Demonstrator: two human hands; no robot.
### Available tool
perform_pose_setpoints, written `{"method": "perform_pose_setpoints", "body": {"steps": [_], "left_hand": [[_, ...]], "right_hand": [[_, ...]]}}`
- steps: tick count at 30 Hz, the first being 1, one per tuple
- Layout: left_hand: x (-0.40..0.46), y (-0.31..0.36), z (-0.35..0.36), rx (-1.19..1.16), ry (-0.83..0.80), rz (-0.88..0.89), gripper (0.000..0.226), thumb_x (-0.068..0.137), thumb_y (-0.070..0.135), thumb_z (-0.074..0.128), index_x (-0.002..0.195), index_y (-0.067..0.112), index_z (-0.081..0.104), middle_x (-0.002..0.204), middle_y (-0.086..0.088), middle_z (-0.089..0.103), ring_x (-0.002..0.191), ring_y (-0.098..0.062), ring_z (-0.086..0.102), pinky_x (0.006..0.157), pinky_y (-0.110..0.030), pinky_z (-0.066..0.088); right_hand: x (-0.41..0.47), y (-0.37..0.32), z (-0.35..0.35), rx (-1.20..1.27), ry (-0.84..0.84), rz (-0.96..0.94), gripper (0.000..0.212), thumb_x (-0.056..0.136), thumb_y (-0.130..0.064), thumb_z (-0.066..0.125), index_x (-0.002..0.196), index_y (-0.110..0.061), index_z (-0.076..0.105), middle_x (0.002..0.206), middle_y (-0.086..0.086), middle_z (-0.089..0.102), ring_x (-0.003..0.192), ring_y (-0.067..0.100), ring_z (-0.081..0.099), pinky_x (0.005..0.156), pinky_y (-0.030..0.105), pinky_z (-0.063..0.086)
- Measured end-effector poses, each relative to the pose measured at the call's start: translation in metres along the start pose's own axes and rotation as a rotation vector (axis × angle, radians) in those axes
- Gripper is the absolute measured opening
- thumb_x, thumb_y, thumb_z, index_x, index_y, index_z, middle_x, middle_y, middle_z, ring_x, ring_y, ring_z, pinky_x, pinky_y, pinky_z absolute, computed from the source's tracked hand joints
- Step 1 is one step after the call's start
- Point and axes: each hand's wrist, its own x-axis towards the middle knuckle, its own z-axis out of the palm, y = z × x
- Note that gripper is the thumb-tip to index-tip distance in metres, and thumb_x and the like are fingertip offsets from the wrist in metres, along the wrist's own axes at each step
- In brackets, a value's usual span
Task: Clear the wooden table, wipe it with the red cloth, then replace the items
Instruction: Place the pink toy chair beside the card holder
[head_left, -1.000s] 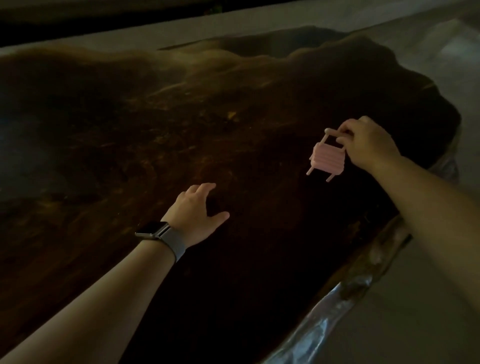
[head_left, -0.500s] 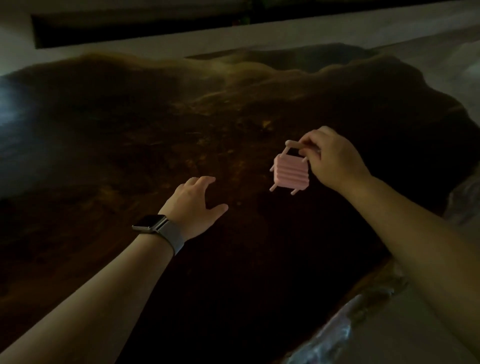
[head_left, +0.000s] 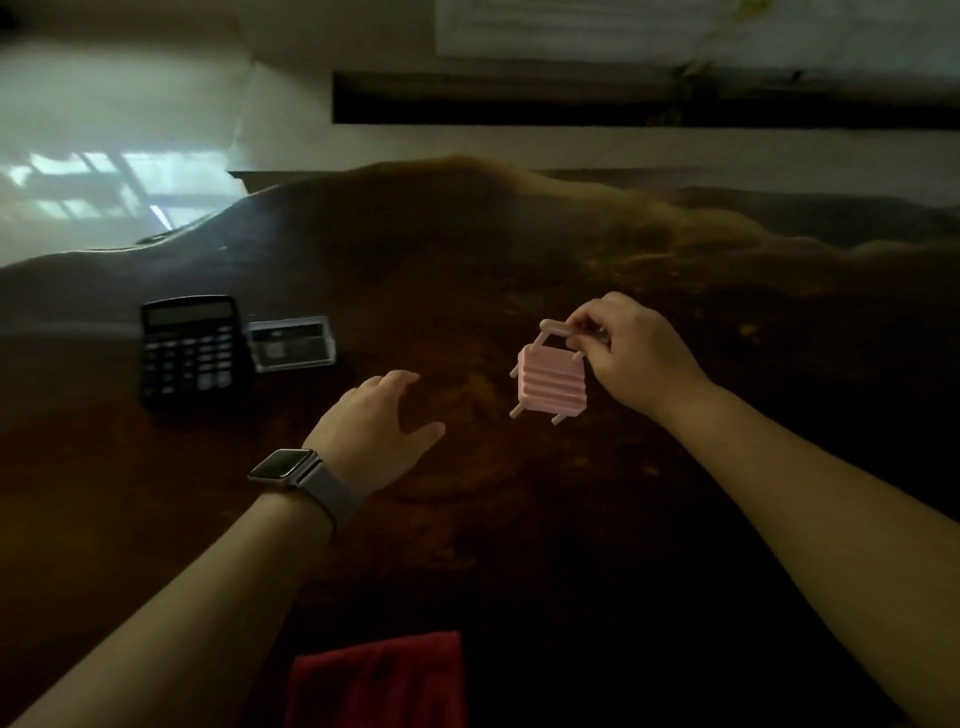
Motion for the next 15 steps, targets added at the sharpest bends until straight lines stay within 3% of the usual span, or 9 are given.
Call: {"method": "perform_pose_setpoints", "body": {"steps": [10,15], "left_hand": [[-0.028,-0.135,-0.043,-0.071,0.109,-0.159,0.074,0.080,0.058,0.066,0.142,0.031,0.039,0.137,0.002,0.054,0.123,-0.018,0.051,0.097,-0.036,0.048],[-0.039,-0.177,-0.043,-0.081,0.124,-0.203,0.073,0.081,0.058,0.066,0.143,0.031,0.039,0.138,0.002,0.053,0.125,-0.018,0.050,0.095,-0.032,0.046]], "right_hand": [[0.098,-0.106,0.088,-0.025,-0.106,-0.081,0.015,0.096,-0.016,0.067,0.110,-0.016,0.069,0.102,-0.001,0.059,0.090,0.012,0.056,0.066,0.017,0.038],[0.134,-0.136,0.124,-0.052,-0.135,-0.075,0.016,0.096,-0.016,0.066,0.113,-0.016,0.068,0.107,0.002,0.059,0.095,0.016,0.058,0.073,0.025,0.042]]}}
